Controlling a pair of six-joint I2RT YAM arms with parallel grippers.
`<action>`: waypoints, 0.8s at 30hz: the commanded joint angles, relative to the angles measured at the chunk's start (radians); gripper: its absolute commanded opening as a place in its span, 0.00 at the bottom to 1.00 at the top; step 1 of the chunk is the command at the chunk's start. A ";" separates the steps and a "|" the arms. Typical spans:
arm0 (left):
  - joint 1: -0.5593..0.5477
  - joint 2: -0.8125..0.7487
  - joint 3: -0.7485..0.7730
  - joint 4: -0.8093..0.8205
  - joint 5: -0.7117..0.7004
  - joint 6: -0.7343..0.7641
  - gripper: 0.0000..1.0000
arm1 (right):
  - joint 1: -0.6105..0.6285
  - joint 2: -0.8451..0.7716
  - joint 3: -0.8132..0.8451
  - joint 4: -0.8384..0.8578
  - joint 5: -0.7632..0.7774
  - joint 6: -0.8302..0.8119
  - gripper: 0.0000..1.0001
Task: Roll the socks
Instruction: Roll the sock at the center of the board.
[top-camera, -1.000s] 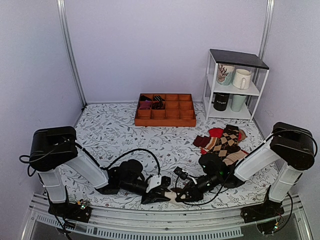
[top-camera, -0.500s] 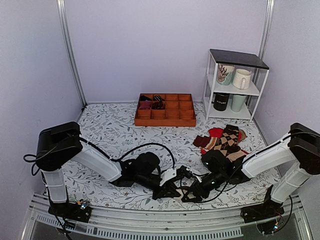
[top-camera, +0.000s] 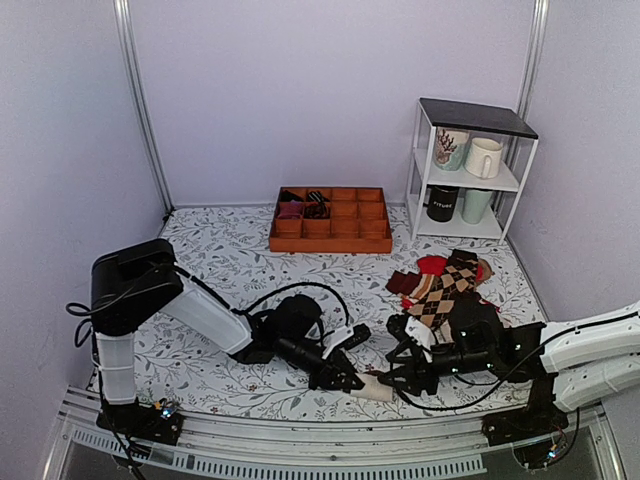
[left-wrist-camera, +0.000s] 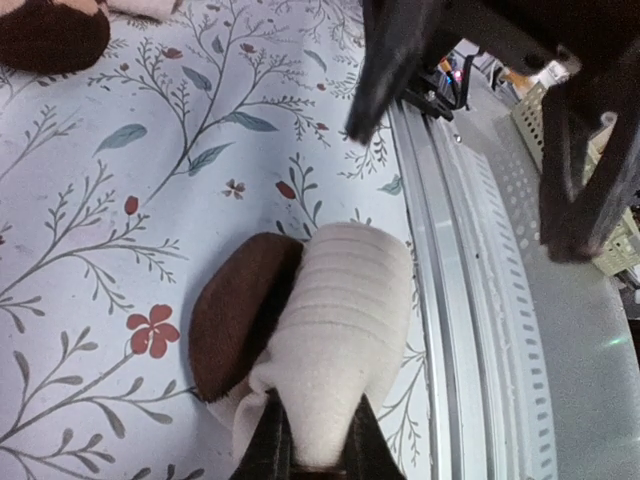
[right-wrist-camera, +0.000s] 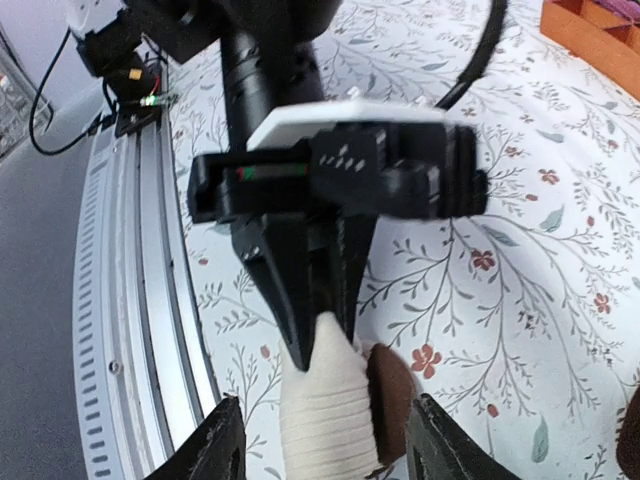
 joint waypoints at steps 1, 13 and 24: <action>0.004 0.127 -0.077 -0.377 -0.063 -0.036 0.00 | 0.066 0.051 -0.018 0.061 0.041 -0.074 0.56; 0.005 0.146 -0.059 -0.389 -0.047 -0.017 0.00 | 0.116 0.237 0.031 0.091 0.116 -0.128 0.59; 0.008 0.149 -0.049 -0.378 -0.037 -0.008 0.00 | 0.116 0.341 0.070 0.064 0.079 -0.095 0.29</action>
